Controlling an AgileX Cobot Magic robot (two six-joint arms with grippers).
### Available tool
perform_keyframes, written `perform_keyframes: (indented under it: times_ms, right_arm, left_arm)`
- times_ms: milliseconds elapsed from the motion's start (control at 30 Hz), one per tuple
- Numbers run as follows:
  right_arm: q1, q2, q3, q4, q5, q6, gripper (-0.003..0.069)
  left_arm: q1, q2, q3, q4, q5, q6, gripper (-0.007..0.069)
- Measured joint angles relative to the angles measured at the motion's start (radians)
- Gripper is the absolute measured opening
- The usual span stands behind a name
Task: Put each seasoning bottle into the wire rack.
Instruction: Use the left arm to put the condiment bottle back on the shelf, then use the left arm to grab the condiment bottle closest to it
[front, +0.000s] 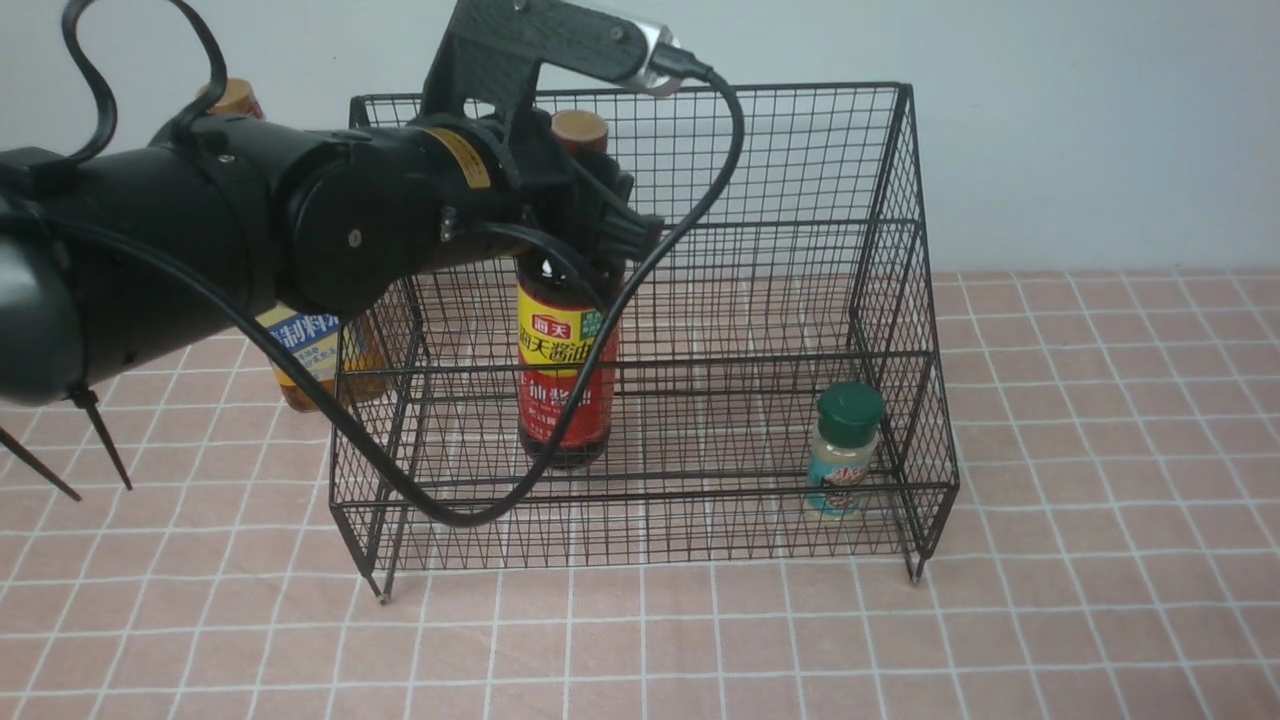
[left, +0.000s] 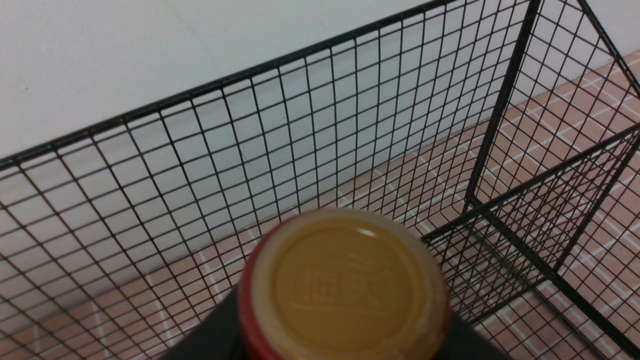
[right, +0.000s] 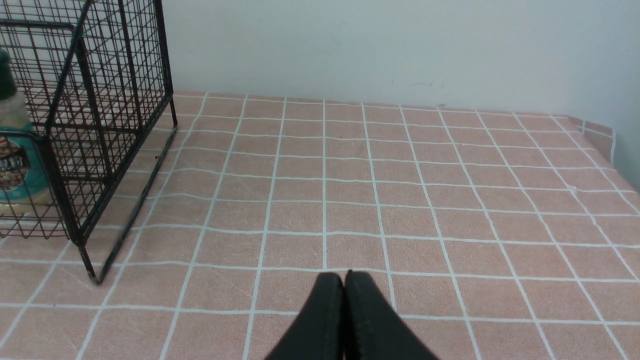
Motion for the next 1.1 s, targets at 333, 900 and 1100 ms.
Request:
perform_keyframes:
  times_ms: [333,900,1100]
  right_arm:
    - [0.0,0.0,0.0,0.0,0.0,0.0,-0.0012]
    - [0.0,0.0,0.0,0.0,0.0,0.0,-0.0012]
    - [0.0,0.0,0.0,0.0,0.0,0.0,-0.0012]
  left_arm:
    - [0.0,0.0,-0.004,0.003,0.029,0.0,0.0257]
    - [0.0,-0.02,-0.015,-0.001,0.019,0.0,0.0386]
    - [0.003,-0.077,-0.018,-0.001,0.005,0.0,0.0386]
